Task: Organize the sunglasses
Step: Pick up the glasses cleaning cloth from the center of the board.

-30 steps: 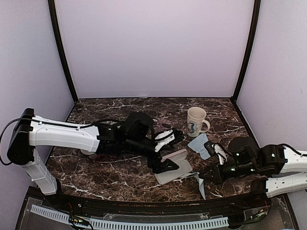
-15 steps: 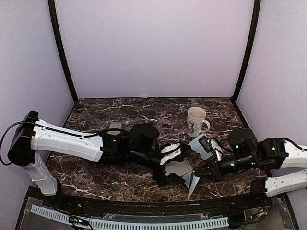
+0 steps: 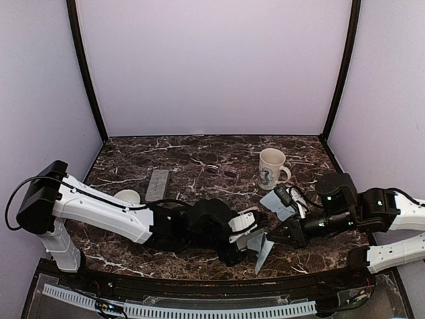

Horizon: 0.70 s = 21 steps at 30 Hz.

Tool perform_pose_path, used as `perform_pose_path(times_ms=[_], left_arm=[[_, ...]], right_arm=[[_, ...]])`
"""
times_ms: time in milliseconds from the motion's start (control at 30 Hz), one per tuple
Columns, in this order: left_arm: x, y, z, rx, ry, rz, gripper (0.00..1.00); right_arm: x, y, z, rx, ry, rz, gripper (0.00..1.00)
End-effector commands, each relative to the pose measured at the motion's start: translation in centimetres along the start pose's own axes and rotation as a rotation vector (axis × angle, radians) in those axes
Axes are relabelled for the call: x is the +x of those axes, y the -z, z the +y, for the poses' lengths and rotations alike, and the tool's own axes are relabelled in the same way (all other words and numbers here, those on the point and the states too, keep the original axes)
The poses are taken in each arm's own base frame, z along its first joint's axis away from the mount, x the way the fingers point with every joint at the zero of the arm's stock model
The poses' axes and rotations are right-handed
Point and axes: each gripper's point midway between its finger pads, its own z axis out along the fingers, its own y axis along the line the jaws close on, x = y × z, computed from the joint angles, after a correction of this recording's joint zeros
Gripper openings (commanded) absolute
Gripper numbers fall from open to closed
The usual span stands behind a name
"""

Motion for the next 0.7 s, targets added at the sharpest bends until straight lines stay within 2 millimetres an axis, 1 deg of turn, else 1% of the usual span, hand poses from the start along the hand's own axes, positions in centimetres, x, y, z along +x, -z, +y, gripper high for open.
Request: perform_pose_path(times_ms=[0, 167, 467, 667], left_arm=[[0.2, -0.3, 1.1, -0.095, 0.027, -0.006, 0.89], [0.7, -0.7, 0.5, -0.075, 0.022, -0.011, 0.94], [-0.2, -0.1, -0.6, -0.014, 0.04, -0.062, 0.97], [-1.2, -0.2, -0.6, -0.008, 0.066, -0.098, 0.98]], right_arm=[[-1.3, 0.3, 1.5, -0.046, 0.013, -0.036, 0.0], [-1.4, 0.4, 1.6, -0.045, 0.014, -0.042, 0.0], [-1.3, 0.3, 1.3, -0.037, 0.008, -0.04, 0.0], [-1.3, 0.2, 1.3, -0.041, 0.007, -0.043, 0.0]])
